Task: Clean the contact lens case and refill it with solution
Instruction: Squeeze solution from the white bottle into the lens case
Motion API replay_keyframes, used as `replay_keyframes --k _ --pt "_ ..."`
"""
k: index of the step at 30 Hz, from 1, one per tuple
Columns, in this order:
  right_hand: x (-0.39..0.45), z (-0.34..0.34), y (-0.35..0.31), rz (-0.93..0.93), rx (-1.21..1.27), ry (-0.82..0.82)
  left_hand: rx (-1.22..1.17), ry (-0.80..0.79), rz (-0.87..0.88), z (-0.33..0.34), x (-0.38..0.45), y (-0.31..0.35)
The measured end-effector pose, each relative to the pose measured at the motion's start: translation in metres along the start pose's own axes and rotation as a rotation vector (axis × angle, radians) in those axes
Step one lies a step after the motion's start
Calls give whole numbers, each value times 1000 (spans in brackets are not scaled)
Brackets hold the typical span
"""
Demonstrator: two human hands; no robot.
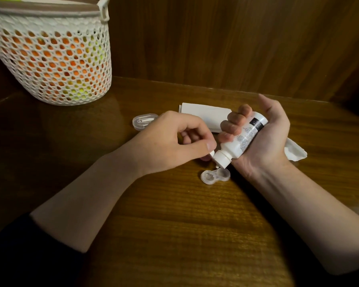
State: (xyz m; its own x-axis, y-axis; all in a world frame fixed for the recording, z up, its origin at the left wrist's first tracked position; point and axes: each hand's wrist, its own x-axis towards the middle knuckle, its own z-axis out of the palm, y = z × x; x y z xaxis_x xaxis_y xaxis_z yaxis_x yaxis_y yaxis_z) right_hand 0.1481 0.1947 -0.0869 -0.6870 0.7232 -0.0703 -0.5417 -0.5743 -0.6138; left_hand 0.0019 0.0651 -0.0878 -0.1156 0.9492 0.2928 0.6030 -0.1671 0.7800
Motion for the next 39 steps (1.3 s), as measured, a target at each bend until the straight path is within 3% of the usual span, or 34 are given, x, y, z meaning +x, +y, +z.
replay_keyframes --k 19,39 --pt "-4 5 8 -13 -62 -51 29 -49 -89 -8 -2 0" --pt "-5 7 10 -27 -92 -72 -4 -84 -59 -6 -1 -4"
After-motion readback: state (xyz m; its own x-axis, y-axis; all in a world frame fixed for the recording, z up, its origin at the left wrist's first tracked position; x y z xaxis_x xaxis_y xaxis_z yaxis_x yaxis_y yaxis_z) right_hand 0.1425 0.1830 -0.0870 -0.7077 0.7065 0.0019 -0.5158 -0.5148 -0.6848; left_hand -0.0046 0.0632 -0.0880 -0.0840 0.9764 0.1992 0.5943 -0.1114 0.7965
